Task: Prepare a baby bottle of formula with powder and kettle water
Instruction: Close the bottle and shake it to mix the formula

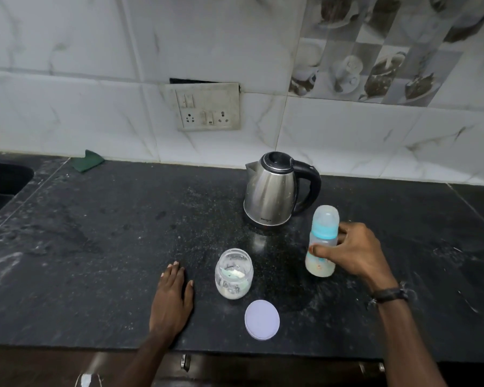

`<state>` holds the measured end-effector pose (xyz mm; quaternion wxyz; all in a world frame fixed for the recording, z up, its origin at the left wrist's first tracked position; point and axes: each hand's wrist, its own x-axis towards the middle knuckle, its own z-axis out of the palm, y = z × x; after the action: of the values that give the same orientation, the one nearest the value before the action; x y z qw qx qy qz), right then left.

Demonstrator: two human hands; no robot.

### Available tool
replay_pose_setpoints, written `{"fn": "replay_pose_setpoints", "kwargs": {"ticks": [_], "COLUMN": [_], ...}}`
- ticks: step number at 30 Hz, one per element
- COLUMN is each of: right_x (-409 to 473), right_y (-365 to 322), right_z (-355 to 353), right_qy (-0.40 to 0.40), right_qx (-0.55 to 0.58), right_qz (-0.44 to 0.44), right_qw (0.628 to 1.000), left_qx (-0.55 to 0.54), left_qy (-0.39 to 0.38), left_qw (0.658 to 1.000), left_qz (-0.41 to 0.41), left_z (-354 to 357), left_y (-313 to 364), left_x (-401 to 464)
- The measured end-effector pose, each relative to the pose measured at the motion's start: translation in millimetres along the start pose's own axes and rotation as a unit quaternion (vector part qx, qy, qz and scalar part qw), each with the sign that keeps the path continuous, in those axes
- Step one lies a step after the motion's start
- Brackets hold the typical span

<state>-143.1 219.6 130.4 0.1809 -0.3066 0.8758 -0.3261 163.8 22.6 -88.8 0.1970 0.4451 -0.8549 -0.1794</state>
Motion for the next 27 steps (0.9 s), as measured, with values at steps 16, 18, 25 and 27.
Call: {"fn": "replay_pose_setpoints", "kwargs": {"ticks": [16,18,25,27], "right_x": [-4.6,-6.1,-4.3,-5.8], "right_y": [-5.7,-3.5,2.5,2.7], "right_z": [11.0,13.8,9.0,6.3], "right_qy": [-0.033,-0.062,-0.030,0.011], "right_qx": [0.014,0.105,0.051,0.003], "right_qz": [-0.013,-0.016,0.002,0.003], "right_qw": [0.999,0.992,0.998,1.000], "left_qx": [0.001,0.002,-0.004,-0.003], "left_qy": [0.000,0.005,0.004,0.003], "left_qw": [1.000,1.000,1.000,1.000], "left_qz": [0.001,0.003,0.000,-0.001], "left_z": [2.1,1.9,0.9,0.4], "left_y": [-1.0,-1.8,0.4,1.1], "left_x": [-0.2,0.0,0.0,0.1]}}
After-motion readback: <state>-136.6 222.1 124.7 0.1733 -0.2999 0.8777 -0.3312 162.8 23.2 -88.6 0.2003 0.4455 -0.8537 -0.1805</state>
